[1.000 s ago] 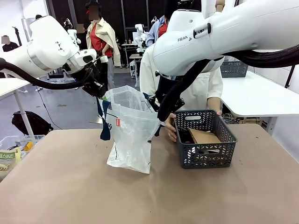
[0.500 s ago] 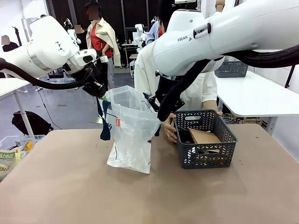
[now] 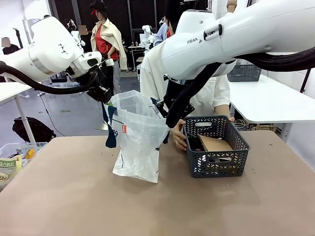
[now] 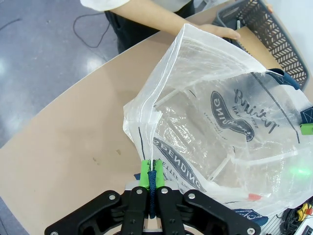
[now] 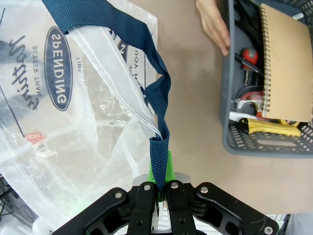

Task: Transfer purchased items from the store into the shopping bag.
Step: Move the Reusable shopping bag to the right side of the table.

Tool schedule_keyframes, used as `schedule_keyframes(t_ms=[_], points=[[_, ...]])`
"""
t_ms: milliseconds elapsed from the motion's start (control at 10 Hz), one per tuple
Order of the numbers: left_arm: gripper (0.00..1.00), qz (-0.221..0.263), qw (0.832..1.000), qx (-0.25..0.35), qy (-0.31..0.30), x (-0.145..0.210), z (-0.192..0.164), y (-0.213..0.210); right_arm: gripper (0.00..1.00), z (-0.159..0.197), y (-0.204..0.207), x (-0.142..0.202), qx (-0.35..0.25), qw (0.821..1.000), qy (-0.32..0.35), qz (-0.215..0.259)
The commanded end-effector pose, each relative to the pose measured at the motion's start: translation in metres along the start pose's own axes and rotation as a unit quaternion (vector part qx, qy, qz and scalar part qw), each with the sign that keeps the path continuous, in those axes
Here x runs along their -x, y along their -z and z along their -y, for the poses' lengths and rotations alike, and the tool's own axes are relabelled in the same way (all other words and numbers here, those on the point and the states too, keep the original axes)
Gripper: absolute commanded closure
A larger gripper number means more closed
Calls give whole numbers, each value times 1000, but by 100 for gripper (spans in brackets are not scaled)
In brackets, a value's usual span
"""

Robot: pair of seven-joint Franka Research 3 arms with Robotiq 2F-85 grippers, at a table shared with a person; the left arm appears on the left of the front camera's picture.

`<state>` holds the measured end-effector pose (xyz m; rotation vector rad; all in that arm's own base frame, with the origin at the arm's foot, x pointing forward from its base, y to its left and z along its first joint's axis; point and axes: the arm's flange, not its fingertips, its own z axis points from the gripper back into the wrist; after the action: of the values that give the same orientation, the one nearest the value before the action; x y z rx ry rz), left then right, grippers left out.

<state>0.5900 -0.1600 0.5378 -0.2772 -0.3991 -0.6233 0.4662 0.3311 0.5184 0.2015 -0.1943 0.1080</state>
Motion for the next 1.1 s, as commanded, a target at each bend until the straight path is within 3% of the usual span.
schedule_keyframes(t_ms=[0, 1000], points=[[100, -1, 1000, -2, 1, 0, -1, 0, 100, 0, 0, 1, 0, 1000, 0, 0], [100, -1, 1000, -2, 1, 0, -1, 0, 100, 0, 0, 1, 0, 1000, 0, 0]])
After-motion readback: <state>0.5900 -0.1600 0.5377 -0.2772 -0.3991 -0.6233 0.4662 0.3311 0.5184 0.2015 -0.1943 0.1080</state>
